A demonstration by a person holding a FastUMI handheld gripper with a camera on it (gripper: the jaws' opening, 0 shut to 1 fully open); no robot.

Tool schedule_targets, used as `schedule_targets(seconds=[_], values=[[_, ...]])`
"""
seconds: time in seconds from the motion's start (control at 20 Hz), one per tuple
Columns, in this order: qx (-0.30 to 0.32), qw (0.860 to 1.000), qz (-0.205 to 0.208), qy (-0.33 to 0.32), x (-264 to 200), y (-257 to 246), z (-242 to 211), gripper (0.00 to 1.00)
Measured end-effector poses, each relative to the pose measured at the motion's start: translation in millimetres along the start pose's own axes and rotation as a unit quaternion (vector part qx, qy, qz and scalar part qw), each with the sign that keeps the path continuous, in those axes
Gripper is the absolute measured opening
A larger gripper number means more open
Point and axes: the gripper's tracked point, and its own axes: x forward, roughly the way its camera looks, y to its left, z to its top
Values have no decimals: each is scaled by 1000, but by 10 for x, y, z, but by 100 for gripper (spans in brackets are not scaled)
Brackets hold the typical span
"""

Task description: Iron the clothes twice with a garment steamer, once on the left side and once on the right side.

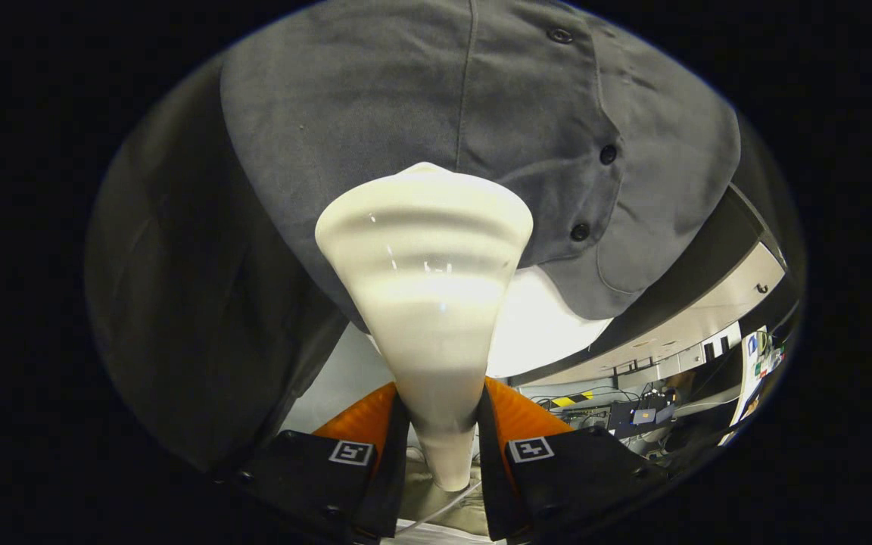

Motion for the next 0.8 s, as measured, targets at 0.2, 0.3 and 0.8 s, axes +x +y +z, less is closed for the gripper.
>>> schedule_targets(seconds=[0.2, 0.3, 0.8], values=[[13, 1000, 5, -24, -192, -7, 153, 51], [23, 999, 5, -42, -349, -45, 262, 51], [73, 988, -15, -138, -1186, -571, 794, 51]])
